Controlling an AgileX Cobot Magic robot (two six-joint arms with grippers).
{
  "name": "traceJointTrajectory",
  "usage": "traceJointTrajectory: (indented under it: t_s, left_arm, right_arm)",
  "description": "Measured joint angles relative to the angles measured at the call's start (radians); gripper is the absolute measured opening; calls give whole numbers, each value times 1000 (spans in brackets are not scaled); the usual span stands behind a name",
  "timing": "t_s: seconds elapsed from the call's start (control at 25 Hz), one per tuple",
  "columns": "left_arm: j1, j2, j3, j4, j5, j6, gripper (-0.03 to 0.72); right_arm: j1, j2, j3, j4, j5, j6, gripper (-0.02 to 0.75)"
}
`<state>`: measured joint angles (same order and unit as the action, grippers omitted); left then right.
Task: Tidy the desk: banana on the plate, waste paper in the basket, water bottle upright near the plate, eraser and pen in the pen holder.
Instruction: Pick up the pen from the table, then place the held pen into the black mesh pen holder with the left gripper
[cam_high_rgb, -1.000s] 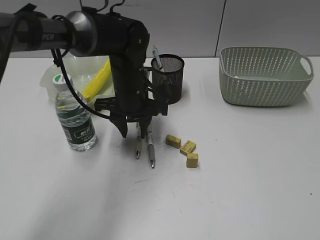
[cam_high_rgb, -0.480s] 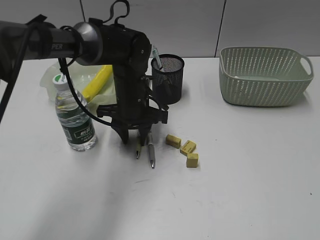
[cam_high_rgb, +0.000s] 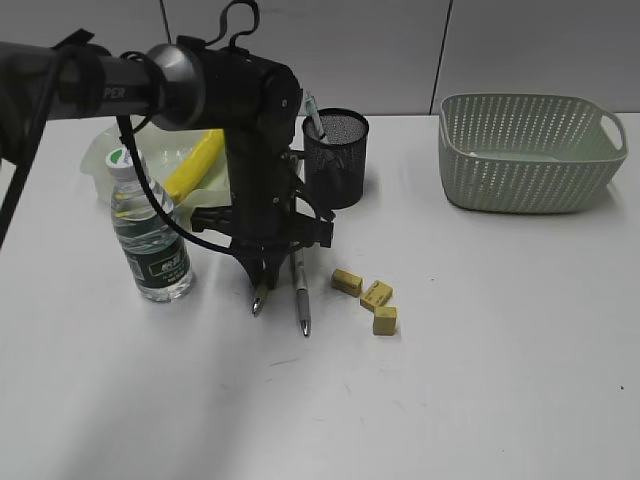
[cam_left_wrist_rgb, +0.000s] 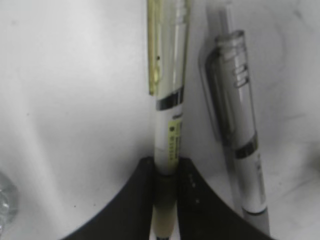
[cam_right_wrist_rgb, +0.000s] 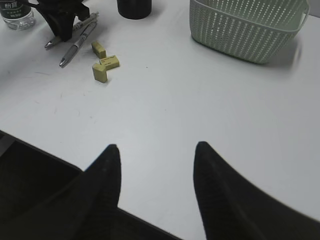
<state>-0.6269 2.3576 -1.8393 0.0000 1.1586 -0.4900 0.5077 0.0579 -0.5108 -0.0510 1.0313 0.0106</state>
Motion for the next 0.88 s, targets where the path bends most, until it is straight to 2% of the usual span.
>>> traceJointTrajectory:
  t_s: [0.64,0.88]
  left_arm:
    - [-2,-189,0,6,30,21,92]
    - [-5,-303,0,6,-73,21,92]
  right_arm:
    - [0,0,0,0,0,0,384]
    - [0,0,0,0,0,0,384]
